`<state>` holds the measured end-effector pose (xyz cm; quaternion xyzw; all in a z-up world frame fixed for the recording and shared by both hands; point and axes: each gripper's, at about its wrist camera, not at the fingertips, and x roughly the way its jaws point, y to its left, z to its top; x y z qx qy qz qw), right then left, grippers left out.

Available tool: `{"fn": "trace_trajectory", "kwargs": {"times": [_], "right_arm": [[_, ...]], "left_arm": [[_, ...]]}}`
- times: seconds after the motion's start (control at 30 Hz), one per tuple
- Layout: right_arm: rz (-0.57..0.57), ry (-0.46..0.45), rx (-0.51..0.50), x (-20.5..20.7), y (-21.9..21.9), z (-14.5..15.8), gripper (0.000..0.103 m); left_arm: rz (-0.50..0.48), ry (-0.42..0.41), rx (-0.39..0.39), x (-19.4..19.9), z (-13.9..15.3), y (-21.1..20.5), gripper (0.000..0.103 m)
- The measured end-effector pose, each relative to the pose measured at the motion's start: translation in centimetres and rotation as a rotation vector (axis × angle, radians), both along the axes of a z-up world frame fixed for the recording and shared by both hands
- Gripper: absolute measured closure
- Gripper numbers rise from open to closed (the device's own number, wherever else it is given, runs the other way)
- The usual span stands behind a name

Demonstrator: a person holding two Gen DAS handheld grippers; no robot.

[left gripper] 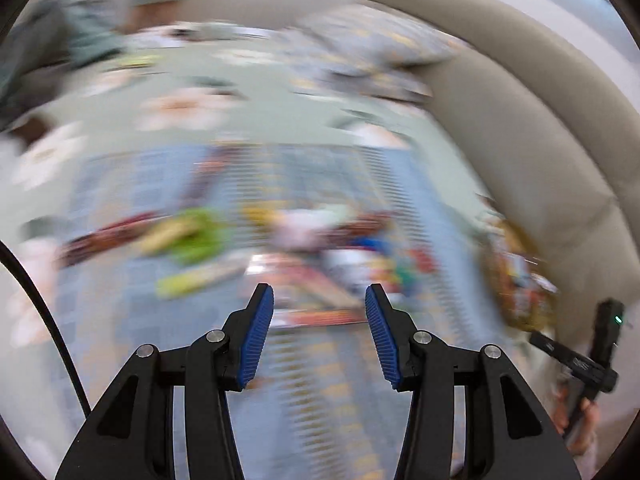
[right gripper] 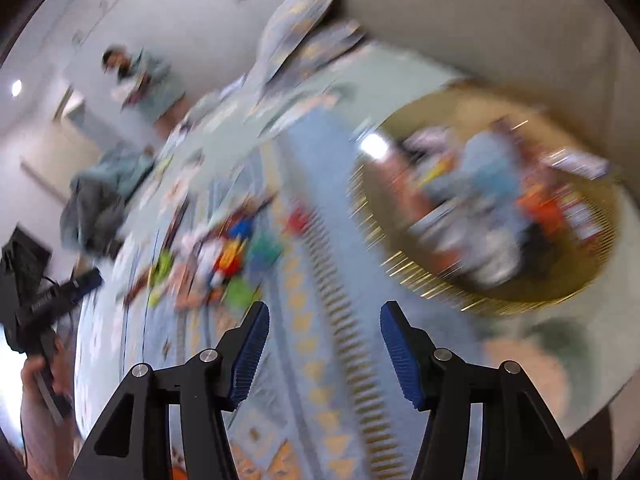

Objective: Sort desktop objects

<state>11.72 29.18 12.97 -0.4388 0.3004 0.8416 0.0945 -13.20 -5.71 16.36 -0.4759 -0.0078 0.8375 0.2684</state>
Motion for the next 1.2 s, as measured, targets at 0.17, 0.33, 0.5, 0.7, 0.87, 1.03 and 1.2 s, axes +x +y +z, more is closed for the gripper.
{"fn": "trace_trajectory", "kwargs": {"times": [0.17, 0.33, 0.5, 0.7, 0.87, 1.03, 1.2], "right_arm": [[0.169, -0.069, 0.011, -4.9, -8.1, -3.2, 0.046], [0.279, -0.068, 0.194, -8.2, -14.3, -5.4, 0.046], [0.269, -0.001, 0.342, -9.0, -16.7, -7.6, 0.046], [0.245, 0.032, 0.377, -9.0, -17.0, -10.7, 0.038], [0.260, 0.019, 0.437, -9.4, -18.0, -11.0, 0.033], [0.256, 0.032, 0.435, -9.1, -17.8, -11.0, 0.031], [0.253, 0.032, 0.450, -9.3, -18.2, -11.1, 0.029]], "left_arm": [[0.161, 0.032, -0.141, -0.9, -4.3, -10.1, 0.058], [0.220, 0.022, -0.147, -0.1, -9.5, -14.7, 0.058], [0.271, 0.133, -0.167, -0.4, -13.1, -15.6, 0.058], [0.265, 0.147, -0.160, -0.7, -15.7, -14.3, 0.050], [0.205, 0.142, -0.153, -0.8, -16.0, -13.5, 0.026], [0.174, 0.139, -0.175, -0.8, -16.3, -12.8, 0.009], [0.131, 0.135, -0.213, -0.6, -16.6, -11.7, 0.000]]}}
